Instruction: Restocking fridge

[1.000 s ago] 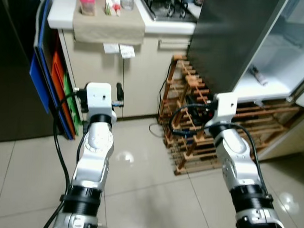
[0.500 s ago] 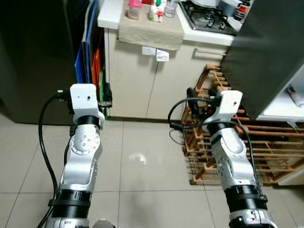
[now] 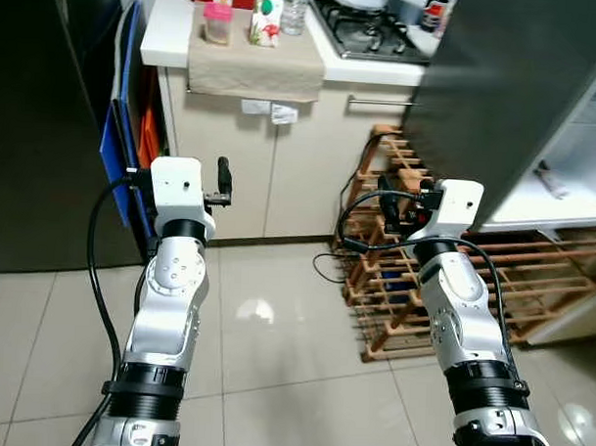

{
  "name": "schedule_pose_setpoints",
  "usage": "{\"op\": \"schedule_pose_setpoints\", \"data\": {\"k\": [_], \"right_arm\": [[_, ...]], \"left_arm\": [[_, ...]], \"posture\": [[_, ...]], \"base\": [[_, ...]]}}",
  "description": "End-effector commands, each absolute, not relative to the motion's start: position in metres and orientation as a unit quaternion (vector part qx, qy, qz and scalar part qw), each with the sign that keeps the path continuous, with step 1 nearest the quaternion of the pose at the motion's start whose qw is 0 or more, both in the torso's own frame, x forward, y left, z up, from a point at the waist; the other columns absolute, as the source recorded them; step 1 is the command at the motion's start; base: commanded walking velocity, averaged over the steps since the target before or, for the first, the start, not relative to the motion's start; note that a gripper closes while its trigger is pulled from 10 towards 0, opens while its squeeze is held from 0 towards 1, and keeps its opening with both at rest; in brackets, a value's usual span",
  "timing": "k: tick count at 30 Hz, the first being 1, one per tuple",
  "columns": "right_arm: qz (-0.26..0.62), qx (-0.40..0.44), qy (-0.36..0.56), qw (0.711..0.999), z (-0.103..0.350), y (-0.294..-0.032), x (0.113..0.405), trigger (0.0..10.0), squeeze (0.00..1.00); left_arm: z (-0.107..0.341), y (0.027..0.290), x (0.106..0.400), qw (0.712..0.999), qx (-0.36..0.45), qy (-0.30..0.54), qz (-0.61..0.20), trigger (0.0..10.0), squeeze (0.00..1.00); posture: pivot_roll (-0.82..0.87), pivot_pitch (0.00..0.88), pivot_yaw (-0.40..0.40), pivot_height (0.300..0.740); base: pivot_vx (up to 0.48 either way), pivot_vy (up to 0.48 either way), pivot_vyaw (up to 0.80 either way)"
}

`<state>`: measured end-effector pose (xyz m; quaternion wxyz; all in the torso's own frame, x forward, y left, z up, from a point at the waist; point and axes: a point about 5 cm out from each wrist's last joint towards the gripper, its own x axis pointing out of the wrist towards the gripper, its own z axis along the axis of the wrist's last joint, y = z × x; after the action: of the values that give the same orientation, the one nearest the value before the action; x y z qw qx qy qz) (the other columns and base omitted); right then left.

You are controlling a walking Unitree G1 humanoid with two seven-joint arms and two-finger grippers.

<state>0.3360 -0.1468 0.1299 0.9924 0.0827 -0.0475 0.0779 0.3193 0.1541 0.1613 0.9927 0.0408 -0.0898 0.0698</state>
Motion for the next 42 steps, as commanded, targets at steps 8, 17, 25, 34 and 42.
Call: {"op": "schedule_pose_setpoints", "data": {"k": [8, 17, 25, 34, 42], "right_arm": [[0.063, 0.08, -0.05, 0.994, 0.1322, -0.1527, 0.3399, 10.0, 0.0], [0.074, 0.079, -0.05, 0.993, 0.1308, -0.148, 0.3395, 10.0, 0.0], [0.085, 0.069, -0.047, 0.993, 0.1286, -0.1447, 0.3388, 10.0, 0.0], [0.071, 0.069, -0.038, 0.994, 0.1256, -0.148, 0.3387, 10.0, 0.0], [0.066, 0.064, -0.042, 0.995, 0.1267, -0.1491, 0.3379, 10.0, 0.0]], "left_arm": [[0.1625, 0.1478, 0.323, 0.994, 0.022, -0.086, 0.061, 10.0, 0.0], [0.162, 0.1484, 0.324, 0.995, 0.021, -0.083, 0.059, 10.0, 0.0], [0.1611, 0.1467, 0.3241, 0.995, 0.026, -0.082, 0.055, 10.0, 0.0], [0.1622, 0.1438, 0.3276, 0.995, 0.029, -0.08, 0.042, 10.0, 0.0], [0.1651, 0.1408, 0.3315, 0.996, 0.031, -0.081, 0.032, 10.0, 0.0]], "posture": [[0.02, 0.0, -0.08, 0.74], [0.02, 0.0, -0.078, 0.74], [0.02, 0.0, -0.077, 0.74], [0.02, 0.0, -0.074, 0.74], [0.01, 0.0, -0.073, 0.74]], "base": [[0.48, 0.0, 0.0], [0.48, 0.0, 0.0], [0.48, 0.0, 0.67], [0.48, 0.0, 0.4], [0.48, 0.0, 0.0]]}}
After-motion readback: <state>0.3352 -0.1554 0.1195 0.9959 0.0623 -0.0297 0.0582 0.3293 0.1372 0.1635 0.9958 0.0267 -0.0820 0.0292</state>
